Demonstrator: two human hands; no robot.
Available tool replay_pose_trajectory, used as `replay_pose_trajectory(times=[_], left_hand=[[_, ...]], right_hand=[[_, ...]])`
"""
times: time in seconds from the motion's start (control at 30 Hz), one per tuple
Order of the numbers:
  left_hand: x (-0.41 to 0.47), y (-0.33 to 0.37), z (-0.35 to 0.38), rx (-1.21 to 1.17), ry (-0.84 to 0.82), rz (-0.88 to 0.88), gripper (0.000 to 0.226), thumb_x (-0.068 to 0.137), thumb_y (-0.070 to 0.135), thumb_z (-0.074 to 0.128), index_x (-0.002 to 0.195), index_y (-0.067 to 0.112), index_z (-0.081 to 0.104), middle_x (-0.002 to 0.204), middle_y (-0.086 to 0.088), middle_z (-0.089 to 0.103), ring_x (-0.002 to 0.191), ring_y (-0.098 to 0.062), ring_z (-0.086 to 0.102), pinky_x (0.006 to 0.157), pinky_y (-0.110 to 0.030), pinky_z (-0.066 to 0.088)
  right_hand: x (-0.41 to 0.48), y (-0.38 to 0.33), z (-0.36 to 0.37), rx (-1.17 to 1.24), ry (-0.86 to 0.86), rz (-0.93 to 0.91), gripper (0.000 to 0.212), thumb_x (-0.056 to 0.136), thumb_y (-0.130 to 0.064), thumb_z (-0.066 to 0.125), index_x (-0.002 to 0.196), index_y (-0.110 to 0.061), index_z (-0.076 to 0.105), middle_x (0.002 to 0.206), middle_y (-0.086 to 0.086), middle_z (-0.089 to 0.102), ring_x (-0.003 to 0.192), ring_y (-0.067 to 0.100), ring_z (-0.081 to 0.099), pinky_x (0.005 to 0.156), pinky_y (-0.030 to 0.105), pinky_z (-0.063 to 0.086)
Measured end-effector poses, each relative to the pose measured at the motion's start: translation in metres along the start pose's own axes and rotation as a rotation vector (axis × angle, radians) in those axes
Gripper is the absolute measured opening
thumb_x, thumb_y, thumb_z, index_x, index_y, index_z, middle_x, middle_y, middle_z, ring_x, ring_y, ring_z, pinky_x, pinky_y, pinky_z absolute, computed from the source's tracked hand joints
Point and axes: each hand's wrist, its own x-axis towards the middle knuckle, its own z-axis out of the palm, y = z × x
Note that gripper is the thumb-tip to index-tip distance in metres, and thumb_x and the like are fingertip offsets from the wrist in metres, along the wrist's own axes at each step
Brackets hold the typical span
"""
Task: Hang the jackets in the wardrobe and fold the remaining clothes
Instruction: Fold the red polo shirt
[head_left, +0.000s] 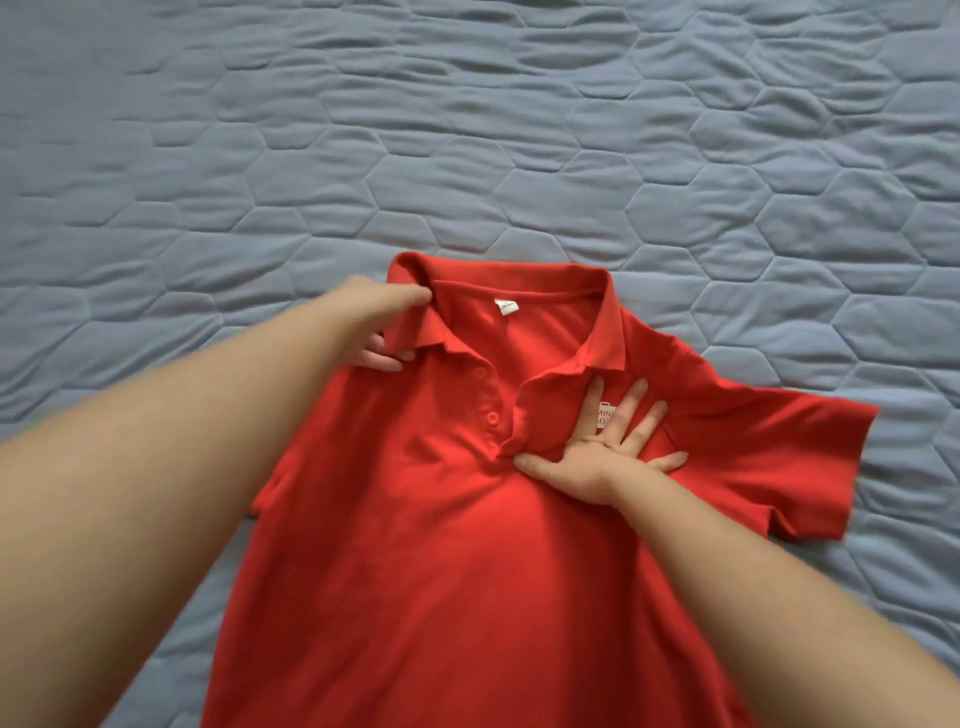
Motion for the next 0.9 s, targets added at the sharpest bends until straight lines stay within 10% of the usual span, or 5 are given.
replay_pose_trajectory(times=[0.1,0.17,0.27,0.5,0.9], left_hand=[[0.008,-0.020,0.014,-0.084,0.183,0.056,0.020,0.089,0.024,0.057,0.099,0.007,0.059,0.058,-0.006,0.066,0.047,-0.019,0.063,0.051,-0.033,0.056],[0.013,-0.025,0.012,0.163,0.442,0.176,0.051,0.083,0.040,0.065,0.118,0.005,0.051,0.107,-0.016,0.064,0.092,-0.032,0.065,0.080,-0.043,0.053],[0.002,-0.021,0.019,0.566,0.700,0.381,0.070,0.077,0.053,0.067,0.124,0.007,0.043,0.129,-0.017,0.050,0.121,-0.035,0.049,0.094,-0.044,0.041],[0.020,-0.043,0.030,0.472,0.362,0.260,0.039,0.093,0.020,0.042,0.122,-0.003,0.055,0.131,-0.026,0.053,0.121,-0.039,0.050,0.092,-0.037,0.041],[0.030,-0.045,0.018,0.482,0.051,0.242,0.051,0.094,0.036,0.041,0.129,-0.001,0.045,0.135,-0.022,0.050,0.124,-0.037,0.047,0.097,-0.036,0.038]], right_hand=[[-0.014,0.011,-0.013,0.097,0.130,-0.027,0.107,0.076,-0.070,0.056,0.152,-0.027,-0.005,0.156,0.013,-0.023,0.144,0.037,-0.015,0.107,0.069,0.007],[-0.021,0.013,-0.037,0.245,0.476,-0.096,0.072,0.084,-0.047,0.058,0.145,-0.022,0.027,0.155,0.011,0.016,0.142,0.031,0.016,0.109,0.059,0.020],[-0.007,-0.013,-0.073,0.079,0.891,-0.370,0.062,0.086,-0.035,0.057,0.141,-0.017,0.034,0.152,0.005,0.026,0.142,0.024,0.020,0.111,0.058,0.014],[0.044,-0.054,-0.091,-0.262,0.704,-0.484,0.031,0.093,-0.035,0.054,0.117,-0.015,0.055,0.125,0.010,0.054,0.123,0.030,0.045,0.103,0.048,0.029],[0.065,-0.052,-0.081,-0.394,0.528,-0.307,0.047,0.089,-0.040,0.061,0.124,-0.014,0.043,0.132,0.007,0.039,0.124,0.032,0.037,0.091,0.052,0.039]])
